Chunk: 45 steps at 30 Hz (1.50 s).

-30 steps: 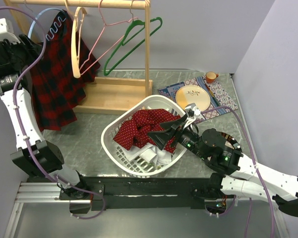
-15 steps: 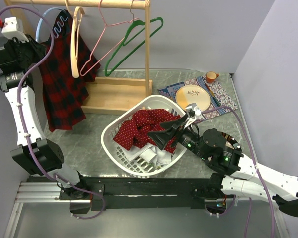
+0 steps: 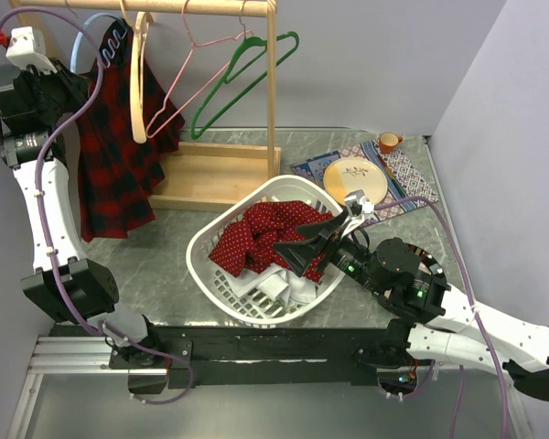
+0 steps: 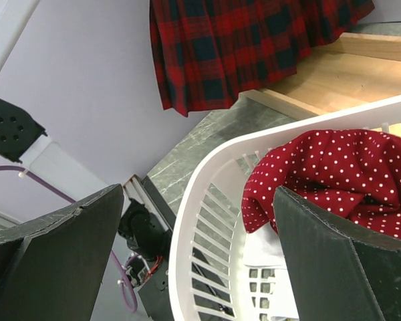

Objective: Remove the skirt from the hanger

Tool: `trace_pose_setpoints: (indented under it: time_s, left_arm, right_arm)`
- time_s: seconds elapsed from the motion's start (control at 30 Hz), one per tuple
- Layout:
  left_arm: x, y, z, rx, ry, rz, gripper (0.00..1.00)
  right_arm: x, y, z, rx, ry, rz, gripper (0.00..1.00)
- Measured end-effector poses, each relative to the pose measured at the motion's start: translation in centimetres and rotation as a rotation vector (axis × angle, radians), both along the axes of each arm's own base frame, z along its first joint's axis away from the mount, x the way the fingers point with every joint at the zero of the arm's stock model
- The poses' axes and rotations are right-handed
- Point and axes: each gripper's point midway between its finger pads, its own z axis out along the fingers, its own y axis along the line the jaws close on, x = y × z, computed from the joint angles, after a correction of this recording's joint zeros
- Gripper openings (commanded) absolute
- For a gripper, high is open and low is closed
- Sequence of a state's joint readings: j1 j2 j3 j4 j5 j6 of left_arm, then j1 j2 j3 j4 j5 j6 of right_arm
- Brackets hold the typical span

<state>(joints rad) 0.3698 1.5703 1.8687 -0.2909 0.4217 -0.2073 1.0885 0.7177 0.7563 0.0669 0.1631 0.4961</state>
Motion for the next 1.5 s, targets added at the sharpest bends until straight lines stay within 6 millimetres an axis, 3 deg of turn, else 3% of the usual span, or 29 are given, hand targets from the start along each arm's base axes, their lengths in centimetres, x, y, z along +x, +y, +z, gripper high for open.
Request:
trace_pose_setpoints:
  time_s: [0.63,1.0,1.5]
  left_arm:
    - [-2.6,-3.4,3.7,-0.001,-0.108,-0.027,0.01]
    - [-4.2,-2.7,4.4,0.02,-0.112,0.052,0.01]
    - [-13.8,-2.2,1.2,0.039,-0.008,0.232,0.01]
  right_arm:
    - [-0.5,-0.8,1.1,0.037,-0.014,0.004,1.0]
    - [-0.9,-1.2,1.8,0.062,-0.019,0.011,1.0]
    - [-1.0,-1.5,0.0,-0.01,0.023,0.009,1.0]
